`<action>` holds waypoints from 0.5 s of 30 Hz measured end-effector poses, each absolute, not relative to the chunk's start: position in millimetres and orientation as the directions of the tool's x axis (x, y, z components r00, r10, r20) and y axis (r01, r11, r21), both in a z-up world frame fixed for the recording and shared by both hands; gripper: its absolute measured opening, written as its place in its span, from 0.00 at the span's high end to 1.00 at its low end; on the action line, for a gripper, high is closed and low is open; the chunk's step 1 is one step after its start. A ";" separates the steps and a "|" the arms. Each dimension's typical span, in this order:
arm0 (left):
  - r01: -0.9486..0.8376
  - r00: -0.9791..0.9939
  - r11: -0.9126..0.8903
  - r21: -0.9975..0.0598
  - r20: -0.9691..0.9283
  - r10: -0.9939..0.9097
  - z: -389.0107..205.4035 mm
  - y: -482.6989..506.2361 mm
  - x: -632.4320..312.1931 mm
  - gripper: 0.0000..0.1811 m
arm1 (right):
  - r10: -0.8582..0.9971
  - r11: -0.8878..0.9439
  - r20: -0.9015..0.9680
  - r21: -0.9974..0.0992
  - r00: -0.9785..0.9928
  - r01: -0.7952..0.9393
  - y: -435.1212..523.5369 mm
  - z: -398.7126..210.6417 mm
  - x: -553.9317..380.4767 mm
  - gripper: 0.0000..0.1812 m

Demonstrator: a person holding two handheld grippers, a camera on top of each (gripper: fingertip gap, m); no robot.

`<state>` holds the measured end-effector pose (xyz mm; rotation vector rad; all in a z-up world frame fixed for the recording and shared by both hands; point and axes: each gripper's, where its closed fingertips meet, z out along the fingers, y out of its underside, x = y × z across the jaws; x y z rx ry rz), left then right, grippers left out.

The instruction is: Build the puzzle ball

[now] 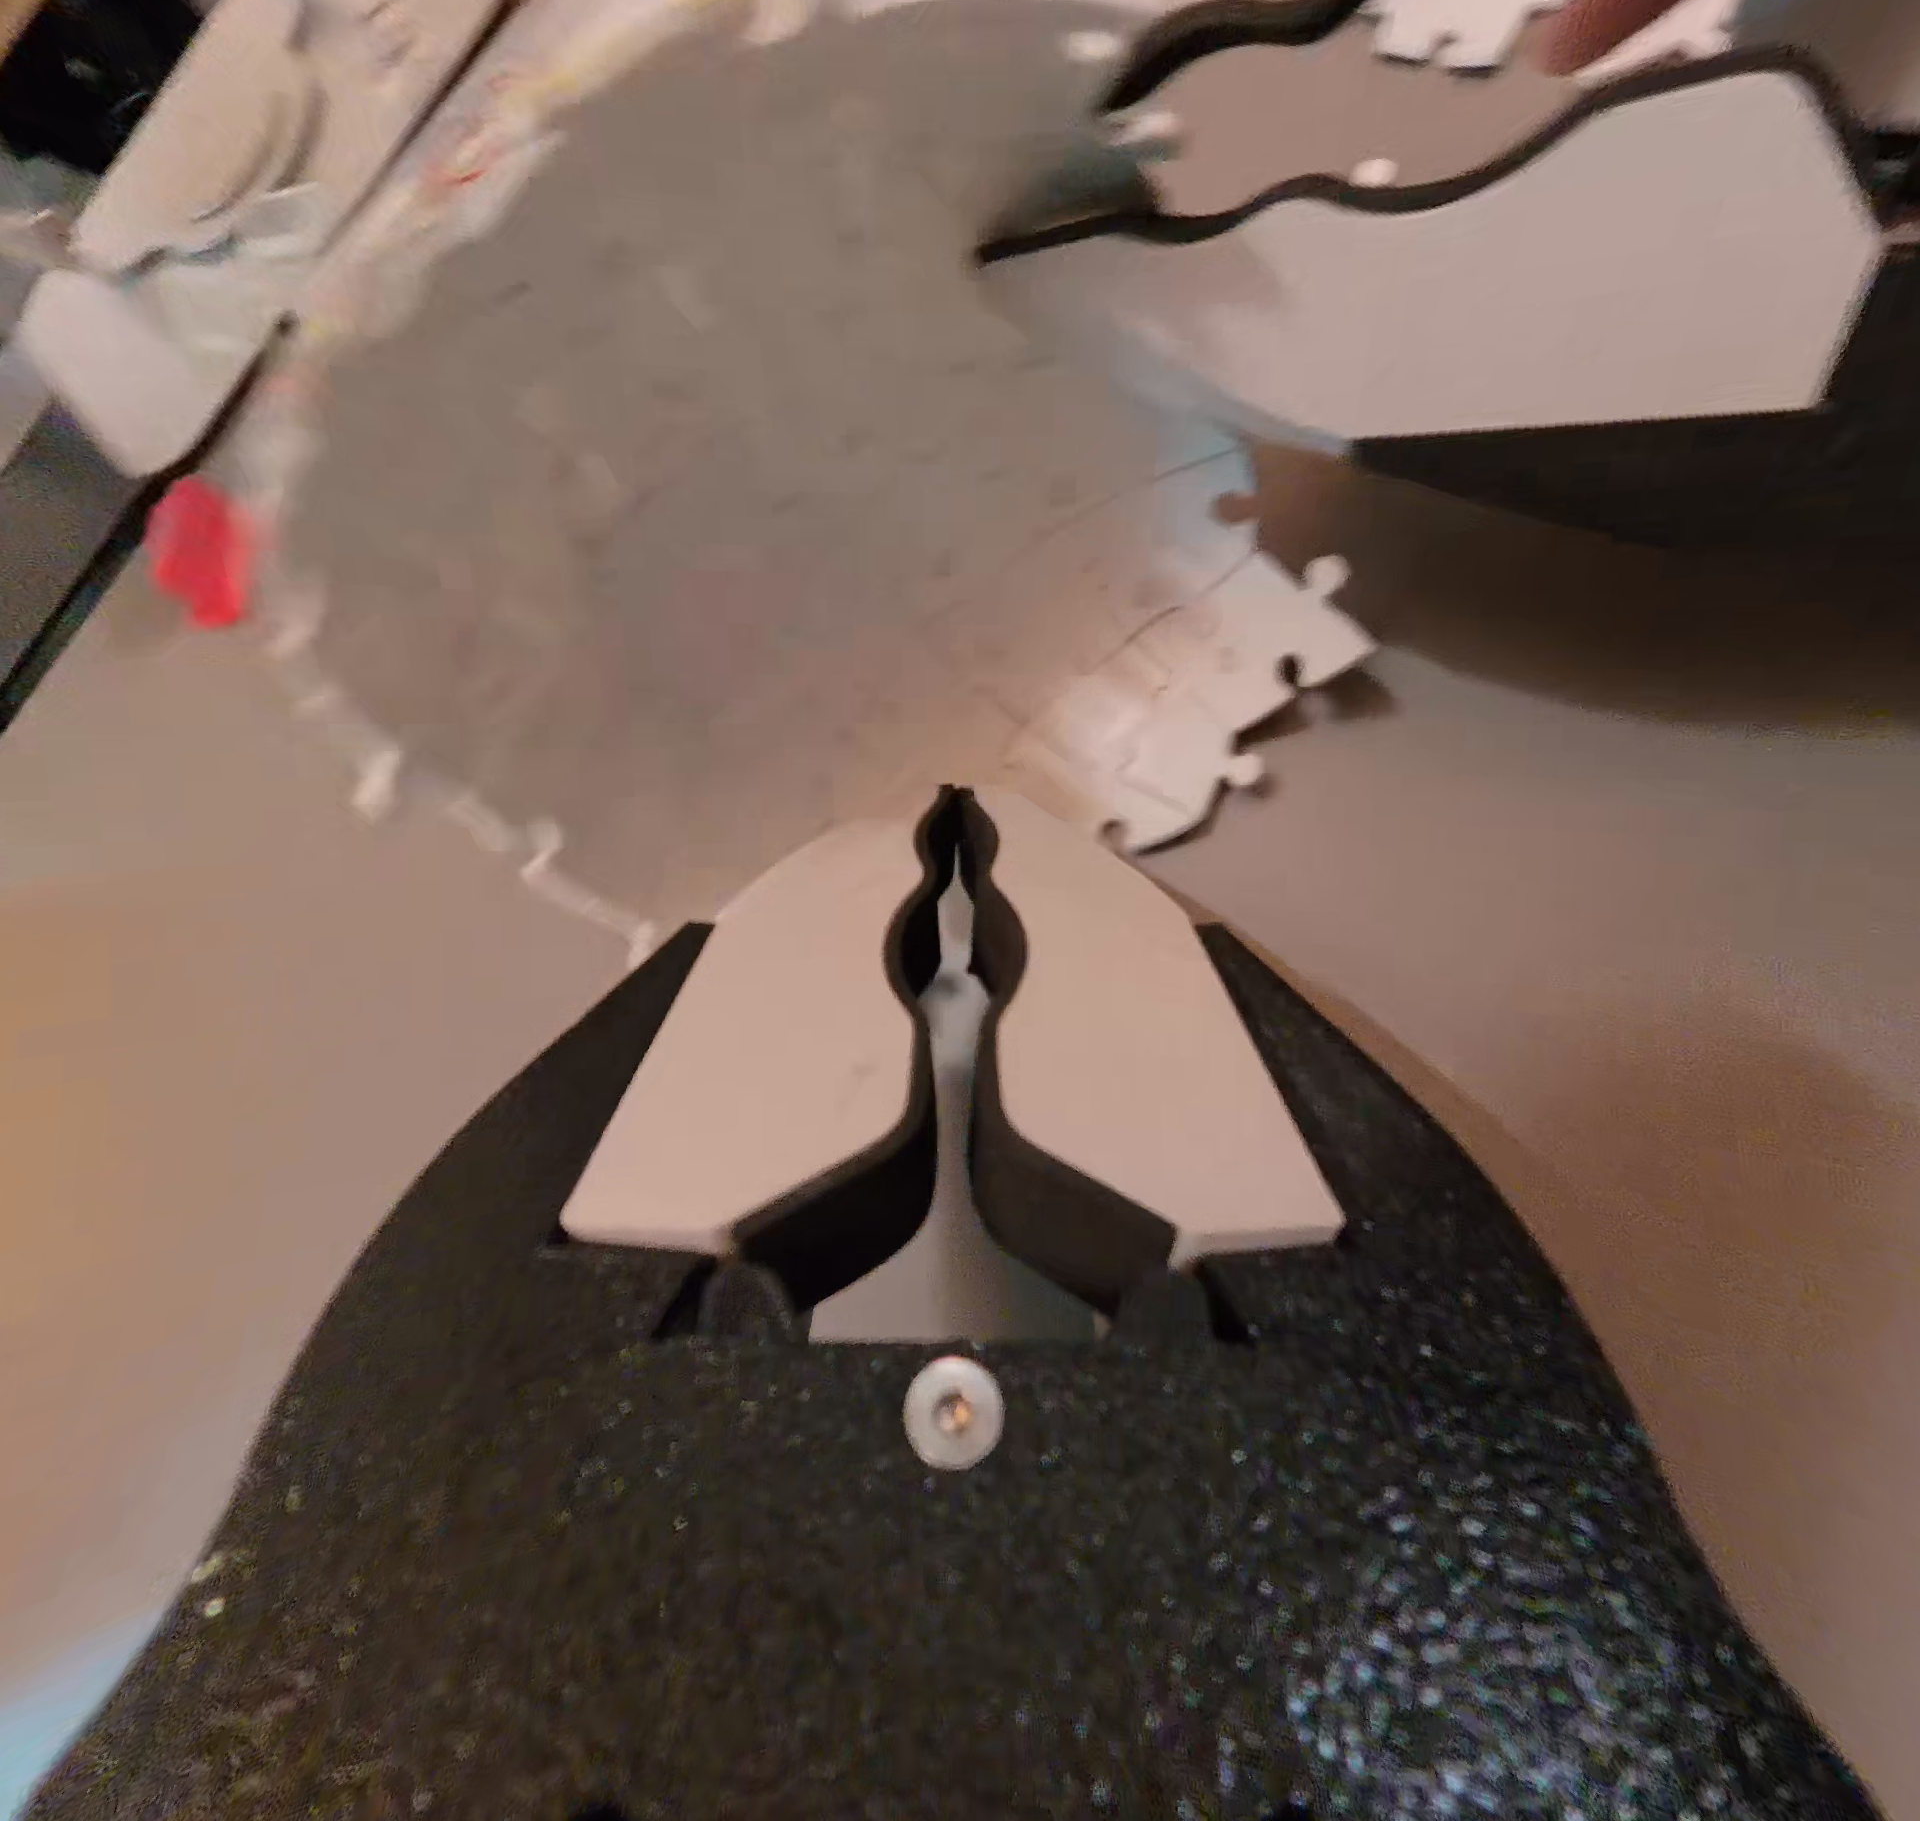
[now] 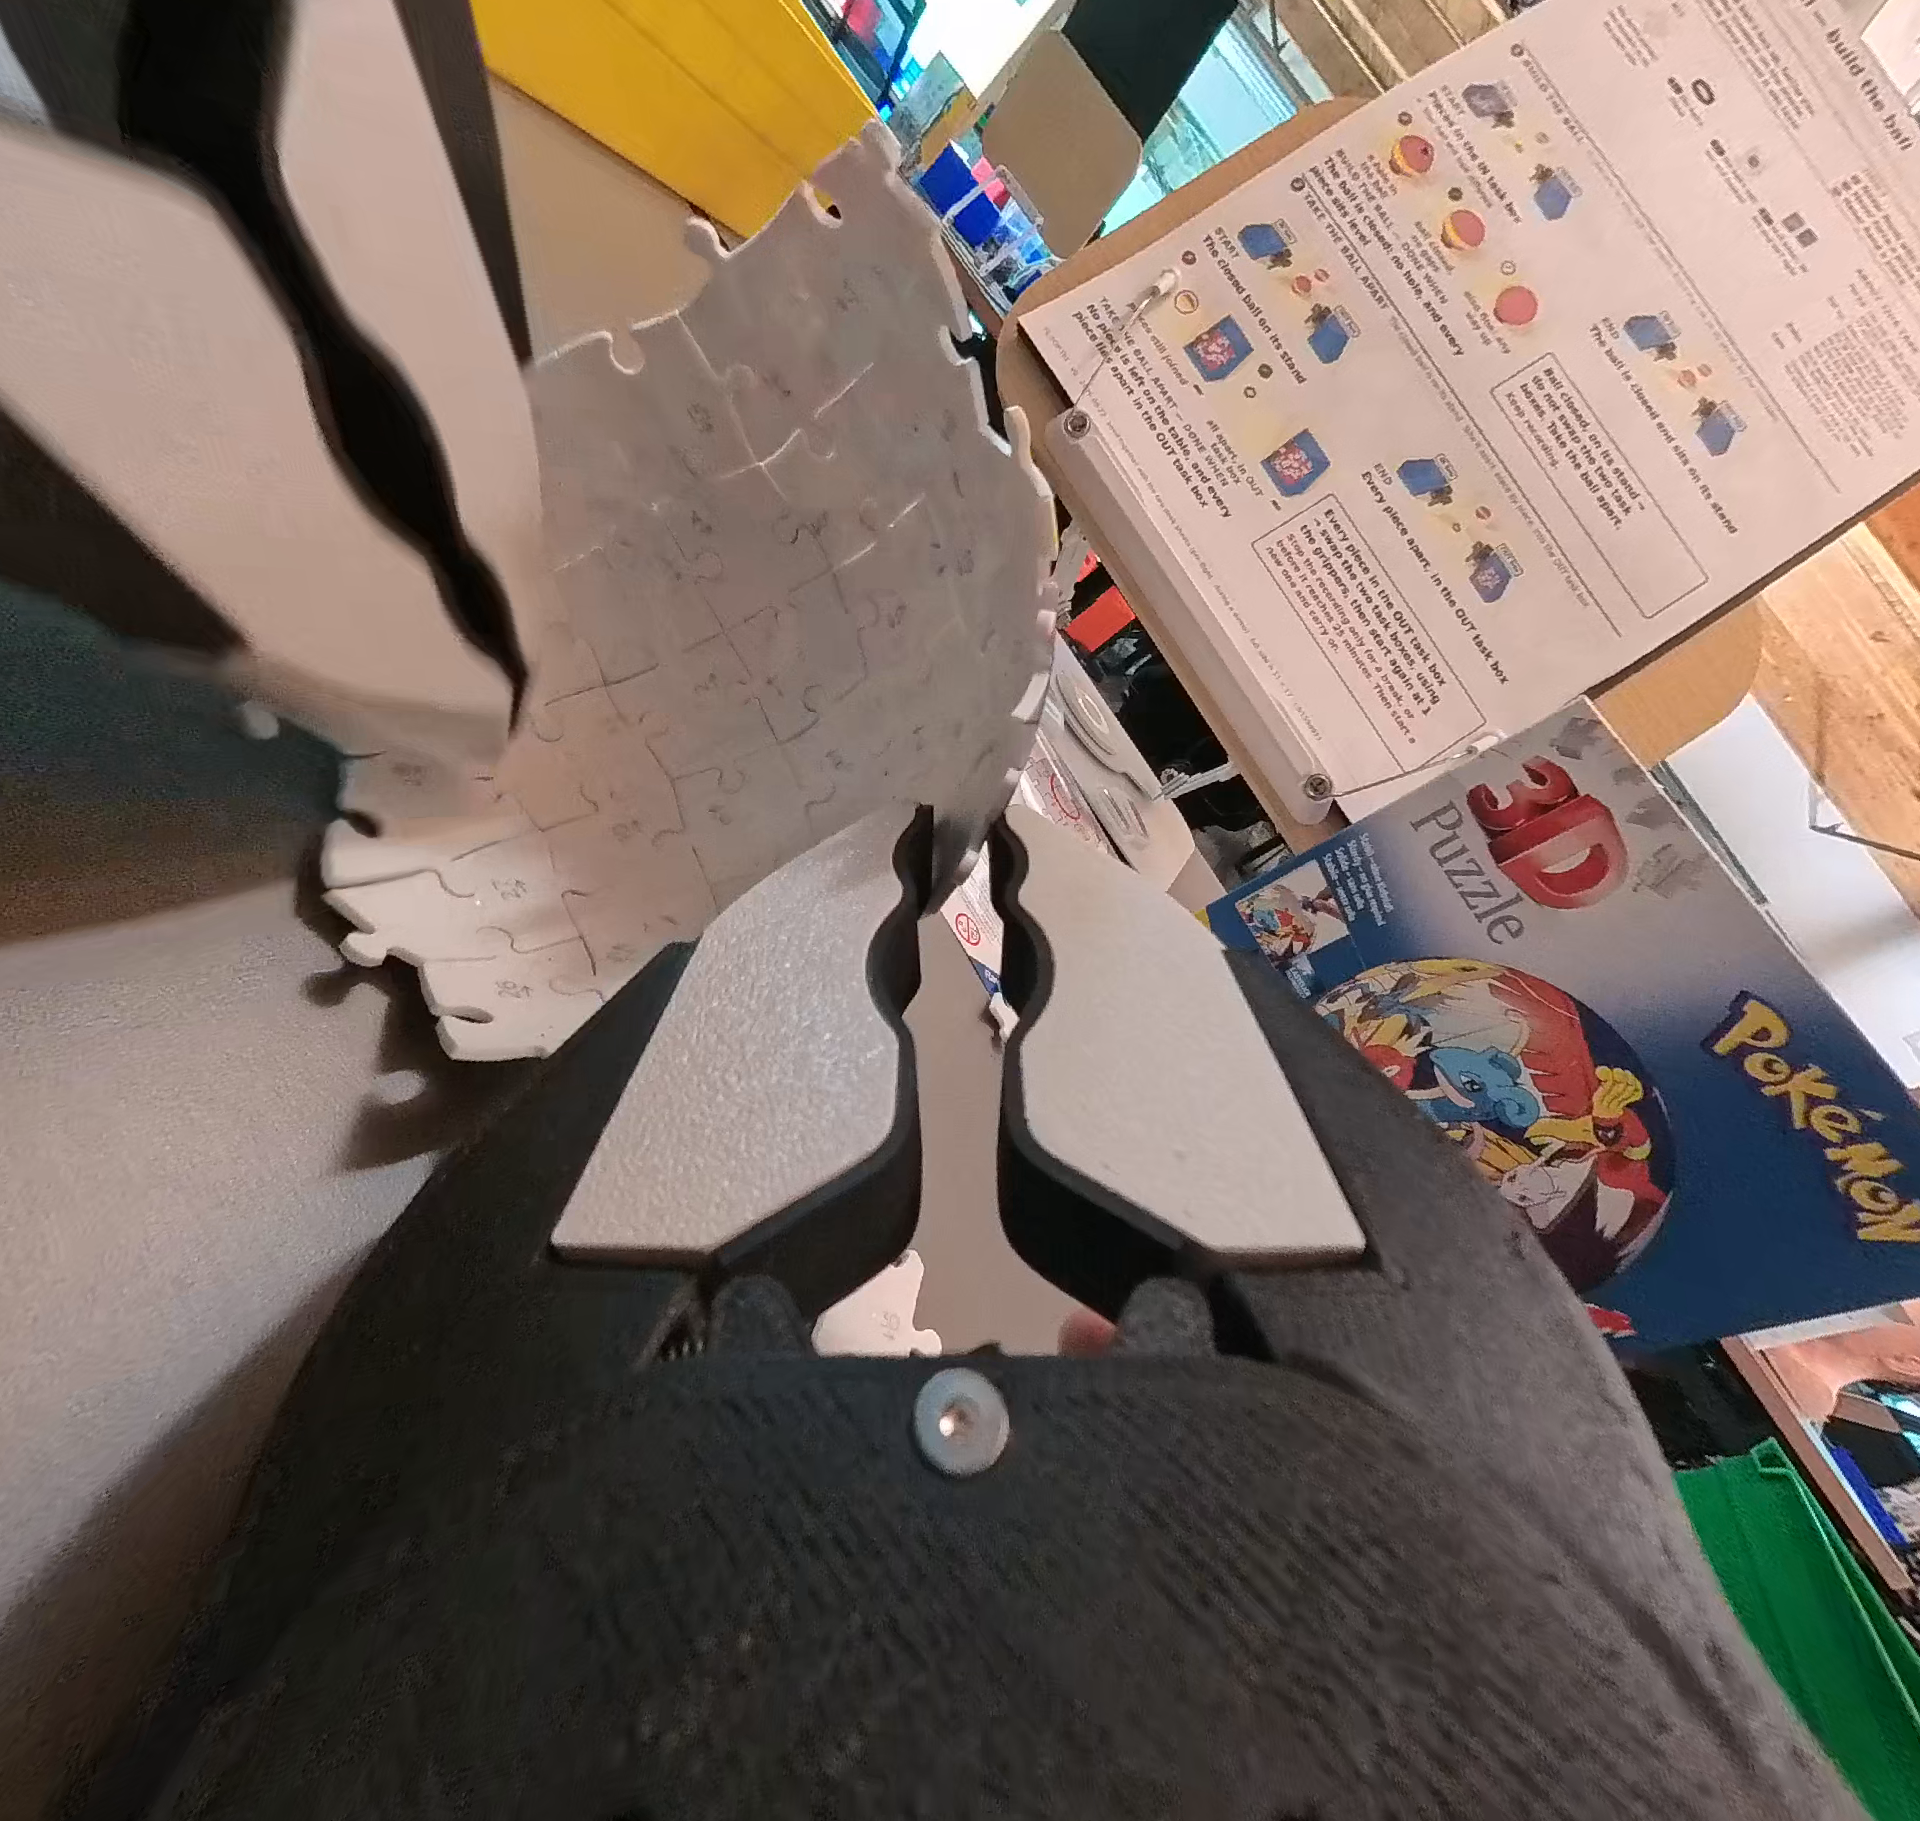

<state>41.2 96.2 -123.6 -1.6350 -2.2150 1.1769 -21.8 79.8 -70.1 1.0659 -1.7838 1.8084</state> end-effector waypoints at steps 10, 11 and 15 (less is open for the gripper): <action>0.774 -0.382 0.100 -0.625 -0.336 0.861 -126.9 97.9 57.6 1.00 | -0.230 -0.129 0.741 -0.666 -0.631 -0.735 80.2 -68.5 -19.9 0.94; 0.780 -0.376 0.095 -0.619 -0.341 0.862 -129.6 96.9 55.8 1.00 | -0.228 -0.135 0.745 -0.662 -0.627 -0.737 80.6 -67.8 -19.2 0.94; 0.789 -0.365 0.096 -0.607 -0.337 0.868 -136.0 95.0 53.0 1.00 | -0.216 -0.154 0.764 -0.641 -0.608 -0.752 82.1 -65.0 -16.1 0.95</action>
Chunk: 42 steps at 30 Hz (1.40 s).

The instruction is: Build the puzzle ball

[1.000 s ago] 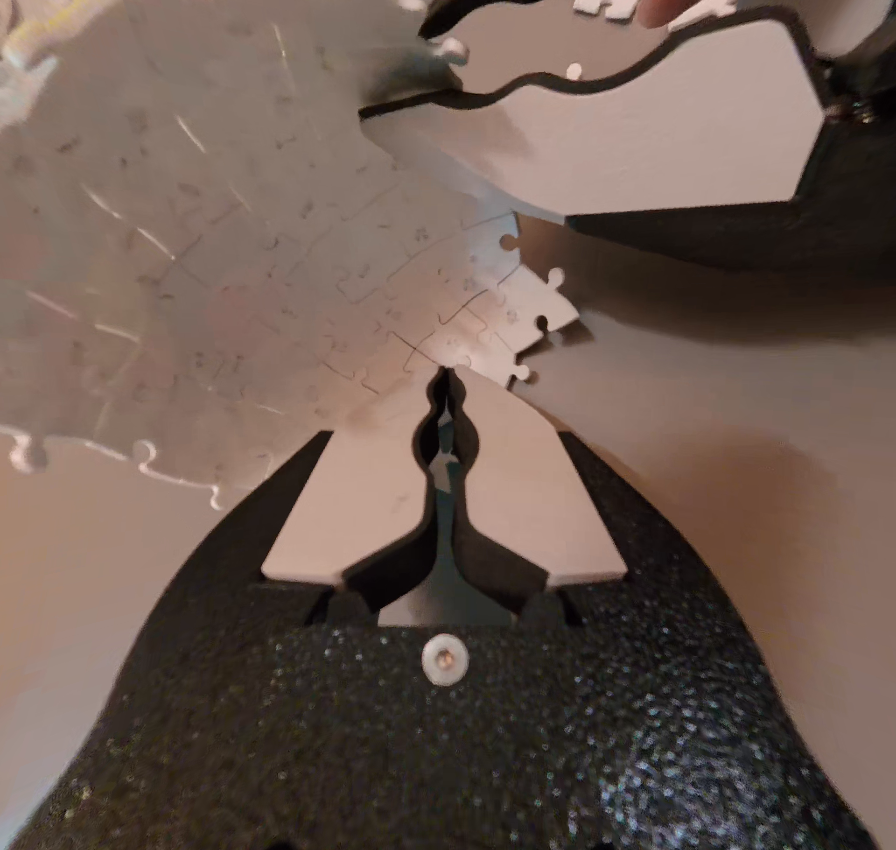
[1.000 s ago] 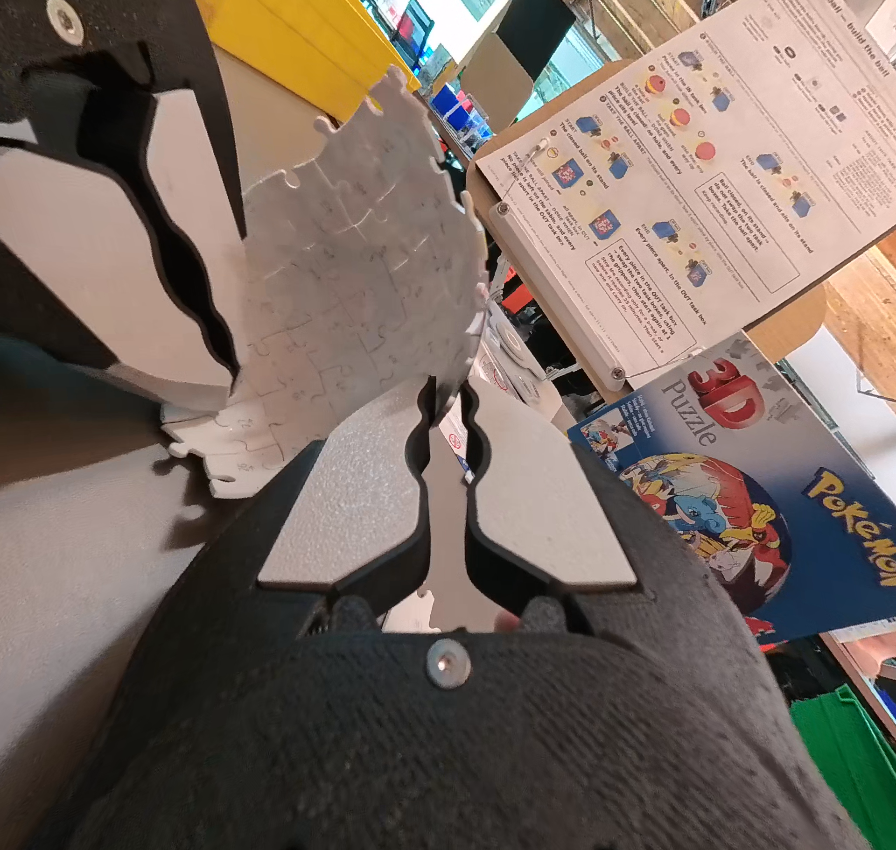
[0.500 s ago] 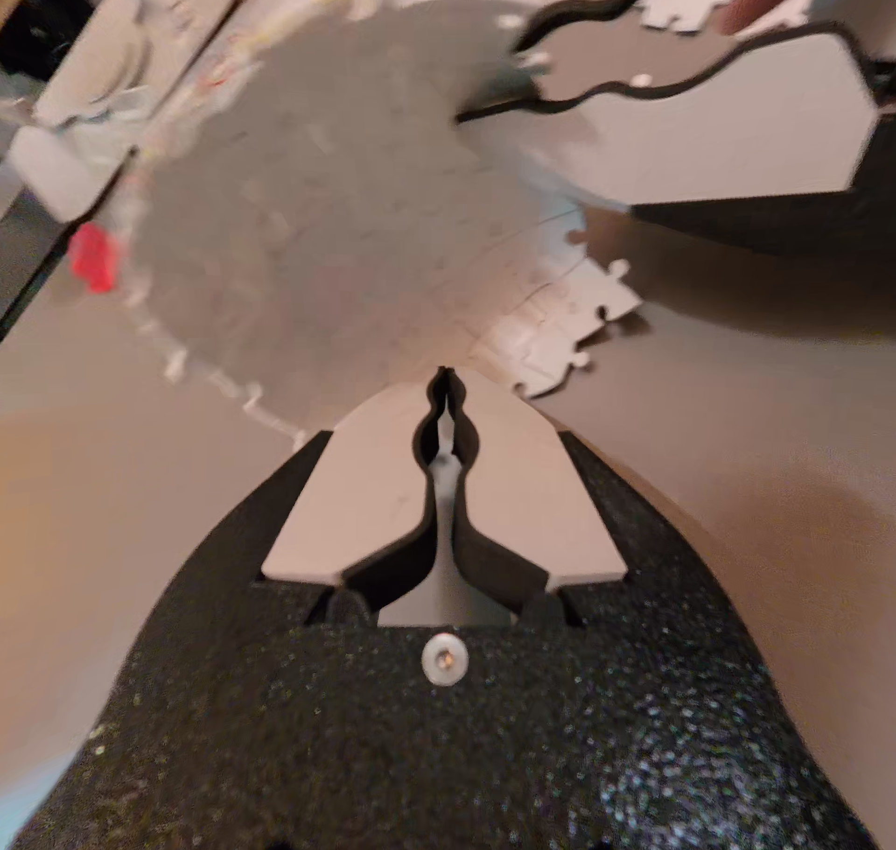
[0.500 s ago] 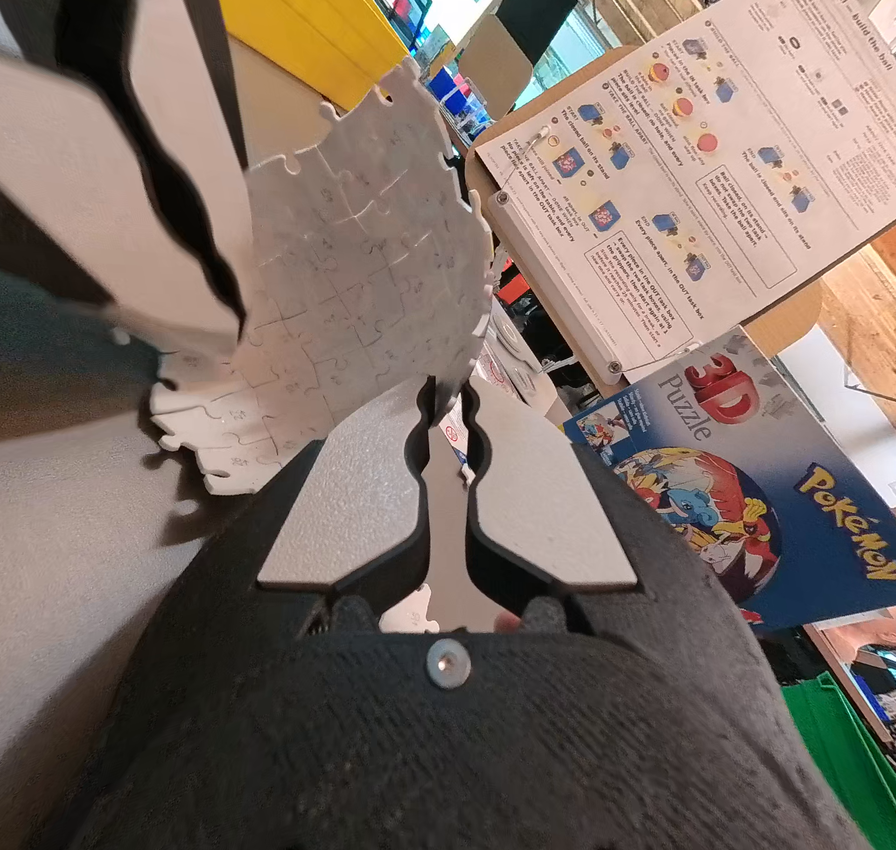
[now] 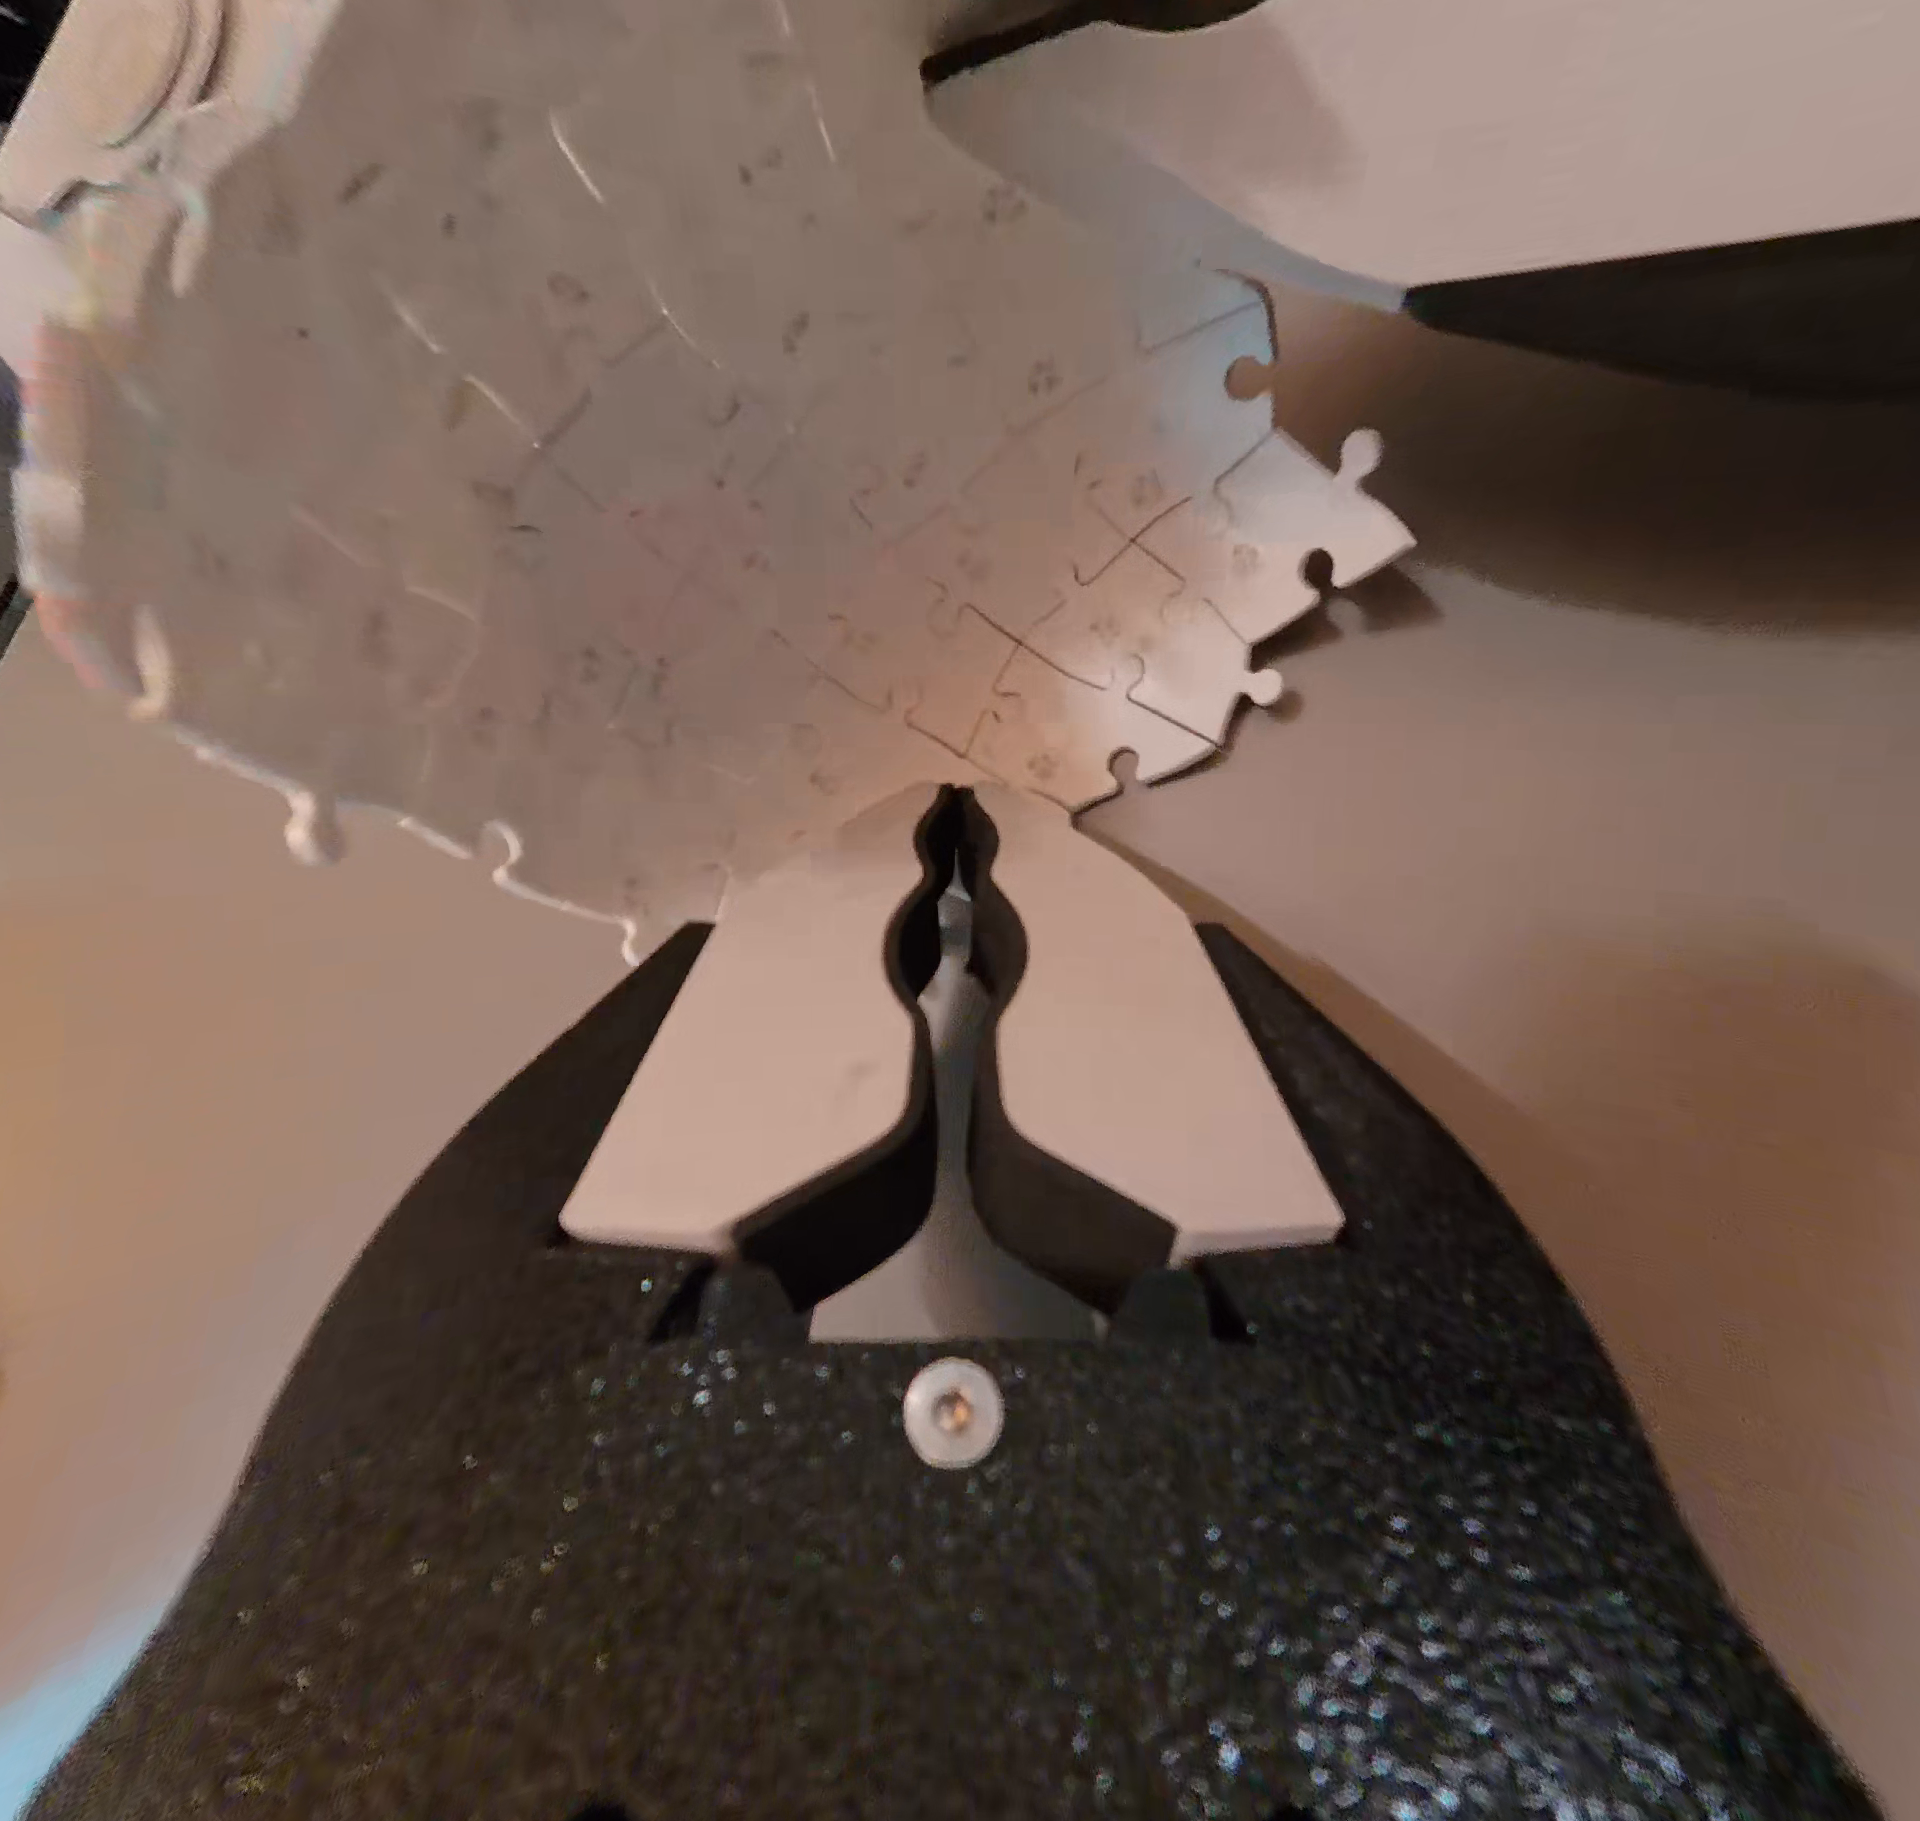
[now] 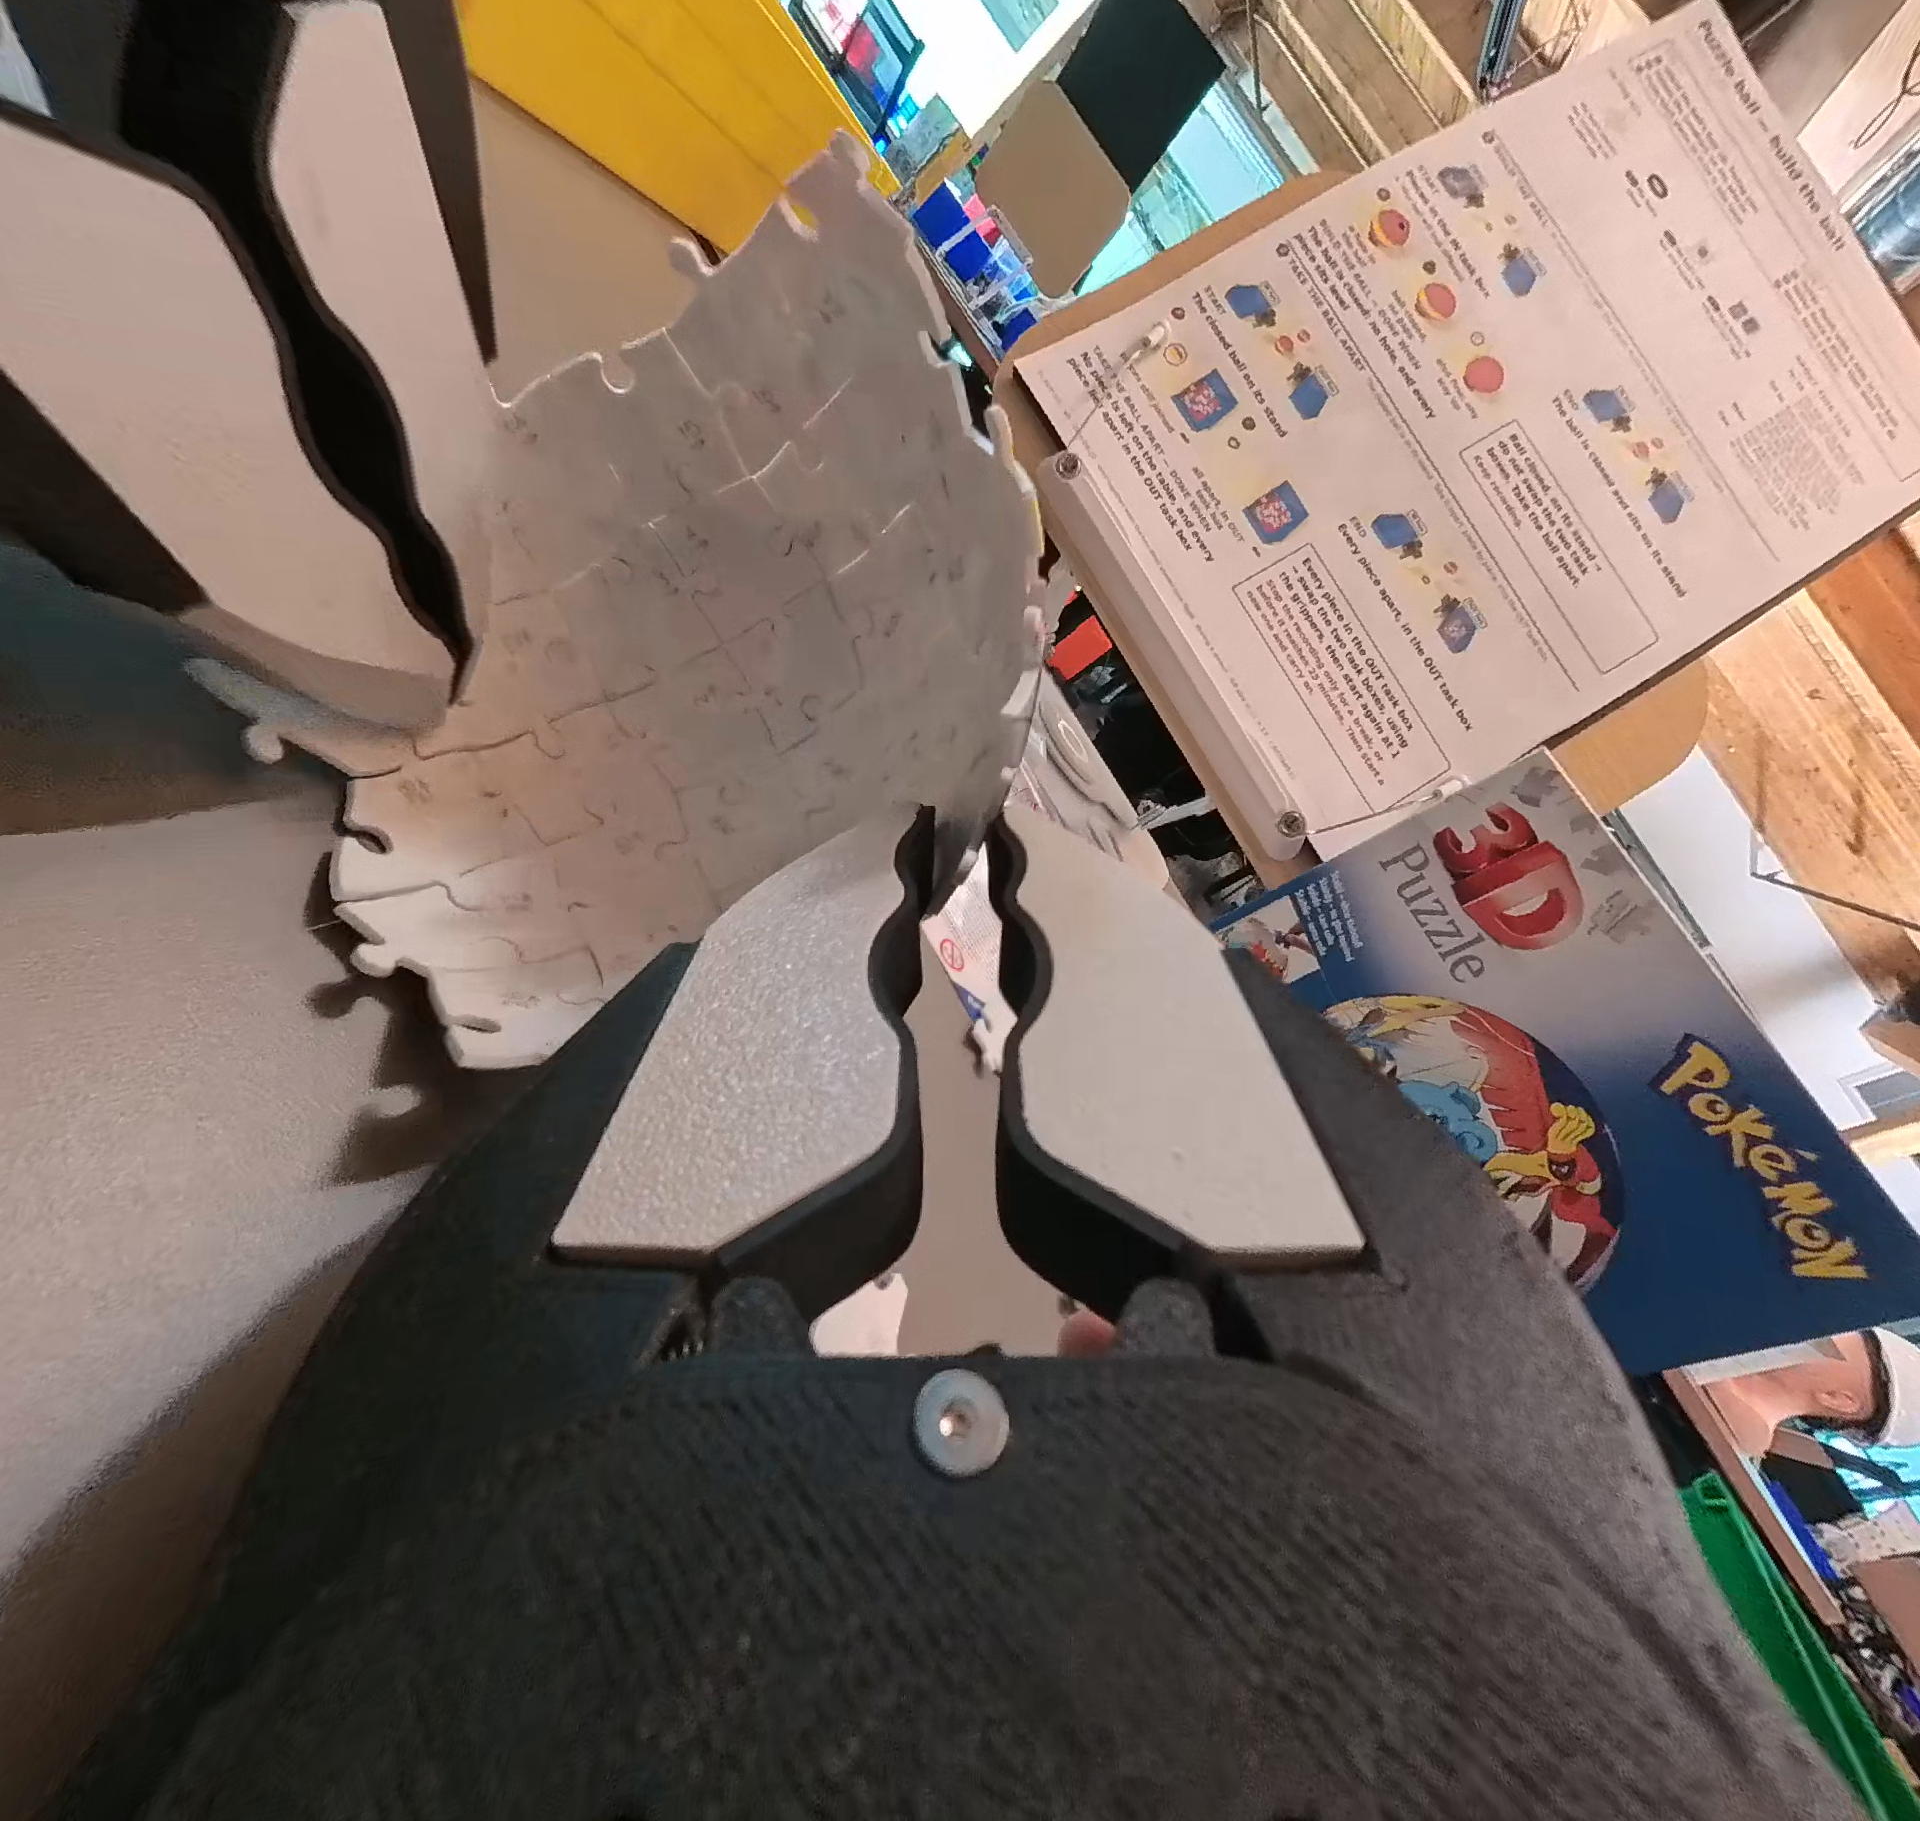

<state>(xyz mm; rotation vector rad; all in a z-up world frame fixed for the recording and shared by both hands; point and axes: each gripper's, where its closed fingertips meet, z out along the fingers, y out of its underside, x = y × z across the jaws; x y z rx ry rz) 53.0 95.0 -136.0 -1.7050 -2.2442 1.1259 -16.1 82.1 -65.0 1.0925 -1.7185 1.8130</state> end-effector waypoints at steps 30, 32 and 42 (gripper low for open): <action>0.756 -0.319 0.049 -0.652 -0.301 0.899 -137.8 118.6 21.0 1.00 | -0.215 -0.153 0.754 -0.654 -0.621 -0.741 84.3 -65.0 -16.2 0.95; 0.762 -0.319 0.067 -0.644 -0.283 0.904 -139.1 118.4 21.0 1.00 | -0.215 -0.154 0.753 -0.655 -0.621 -0.740 84.3 -65.3 -16.0 0.95; 0.666 -0.476 0.104 -0.738 -0.313 0.822 -109.8 96.9 56.1 1.00 | -0.207 -0.160 0.768 -0.638 -0.606 -0.753 84.2 -64.9 -15.8 0.95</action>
